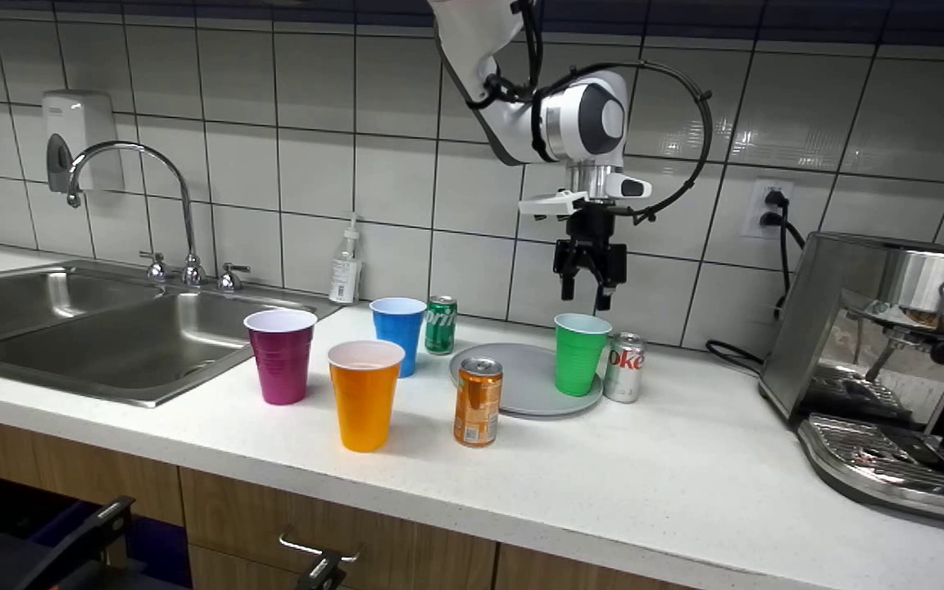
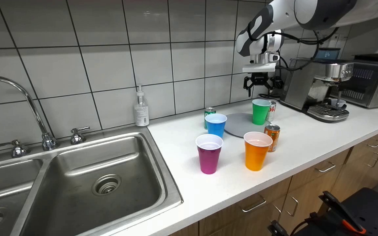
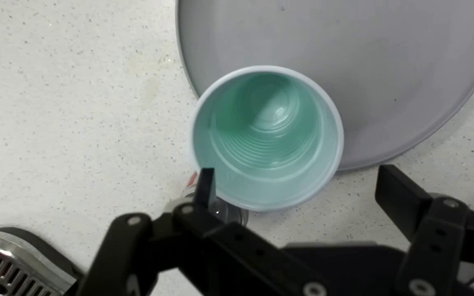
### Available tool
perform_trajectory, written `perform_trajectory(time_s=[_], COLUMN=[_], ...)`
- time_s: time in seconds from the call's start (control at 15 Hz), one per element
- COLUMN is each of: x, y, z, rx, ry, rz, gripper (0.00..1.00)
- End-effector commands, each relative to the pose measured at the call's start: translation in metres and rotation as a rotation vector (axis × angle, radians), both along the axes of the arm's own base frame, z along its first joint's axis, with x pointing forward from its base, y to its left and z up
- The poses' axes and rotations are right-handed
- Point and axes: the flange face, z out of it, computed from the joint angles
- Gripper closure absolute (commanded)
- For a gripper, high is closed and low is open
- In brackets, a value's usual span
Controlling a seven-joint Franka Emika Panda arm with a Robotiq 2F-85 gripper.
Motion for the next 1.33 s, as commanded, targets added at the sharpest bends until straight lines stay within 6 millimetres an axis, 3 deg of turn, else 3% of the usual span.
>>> perform_trajectory(time_s=[0.0, 0.73, 1.27], x=[-0.016, -0.058, -0.101], y=[0.003, 0.017, 0.051], z=[0.019, 0.014, 0.02], rx=[0.05, 0.034, 0.078], ry=[-0.021, -0.118, -0.115], rz=[0.061, 0.146, 0.243], gripper=[0.0, 0.0, 0.0])
